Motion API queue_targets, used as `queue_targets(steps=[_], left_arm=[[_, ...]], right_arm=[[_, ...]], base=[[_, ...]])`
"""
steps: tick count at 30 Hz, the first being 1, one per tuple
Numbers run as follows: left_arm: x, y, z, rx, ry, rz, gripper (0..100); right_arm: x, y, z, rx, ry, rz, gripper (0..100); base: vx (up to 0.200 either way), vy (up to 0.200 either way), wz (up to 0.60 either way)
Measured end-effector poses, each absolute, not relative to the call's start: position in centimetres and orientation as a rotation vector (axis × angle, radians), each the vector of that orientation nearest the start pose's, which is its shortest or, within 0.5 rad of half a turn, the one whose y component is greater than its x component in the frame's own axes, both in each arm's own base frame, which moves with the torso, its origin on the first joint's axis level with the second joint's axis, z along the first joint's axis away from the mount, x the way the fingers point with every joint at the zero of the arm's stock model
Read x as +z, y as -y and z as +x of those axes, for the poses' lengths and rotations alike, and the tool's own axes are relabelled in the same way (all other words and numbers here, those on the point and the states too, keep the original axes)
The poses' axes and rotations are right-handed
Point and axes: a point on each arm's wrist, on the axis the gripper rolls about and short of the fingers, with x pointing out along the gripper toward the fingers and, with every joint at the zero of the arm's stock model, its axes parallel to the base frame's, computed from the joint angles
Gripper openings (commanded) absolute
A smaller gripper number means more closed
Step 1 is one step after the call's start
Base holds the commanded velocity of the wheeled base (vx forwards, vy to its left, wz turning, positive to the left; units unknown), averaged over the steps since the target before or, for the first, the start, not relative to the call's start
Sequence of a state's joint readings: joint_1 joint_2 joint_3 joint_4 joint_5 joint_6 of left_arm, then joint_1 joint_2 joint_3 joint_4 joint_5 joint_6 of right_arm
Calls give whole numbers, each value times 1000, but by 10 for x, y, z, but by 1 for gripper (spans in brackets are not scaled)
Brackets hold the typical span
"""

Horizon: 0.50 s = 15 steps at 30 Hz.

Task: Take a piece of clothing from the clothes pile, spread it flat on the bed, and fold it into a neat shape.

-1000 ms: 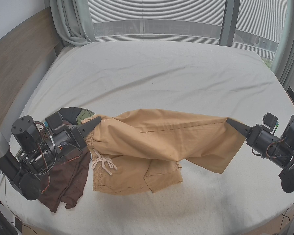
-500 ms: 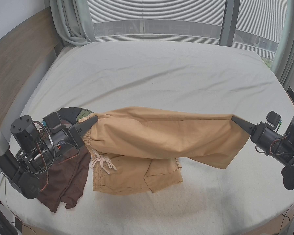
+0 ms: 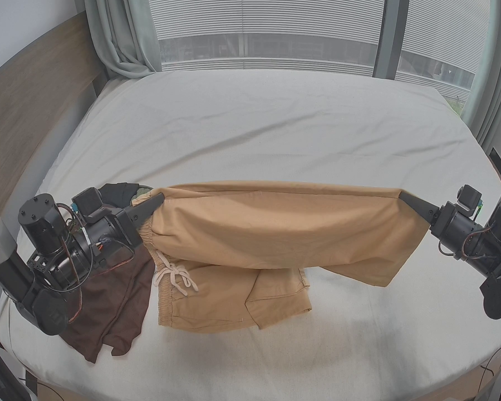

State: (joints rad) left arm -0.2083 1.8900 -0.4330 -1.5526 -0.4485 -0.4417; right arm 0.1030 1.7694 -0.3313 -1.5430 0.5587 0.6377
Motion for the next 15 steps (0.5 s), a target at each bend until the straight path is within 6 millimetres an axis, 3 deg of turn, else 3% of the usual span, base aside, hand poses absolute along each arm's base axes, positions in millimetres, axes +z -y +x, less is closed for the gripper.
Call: queue_targets(steps=[15], left_arm=[[130,68,284,-660,-4,-310,0]], right_arm=[[140,-39,256,670,-109,583,0]], base=[[0,0,0]])
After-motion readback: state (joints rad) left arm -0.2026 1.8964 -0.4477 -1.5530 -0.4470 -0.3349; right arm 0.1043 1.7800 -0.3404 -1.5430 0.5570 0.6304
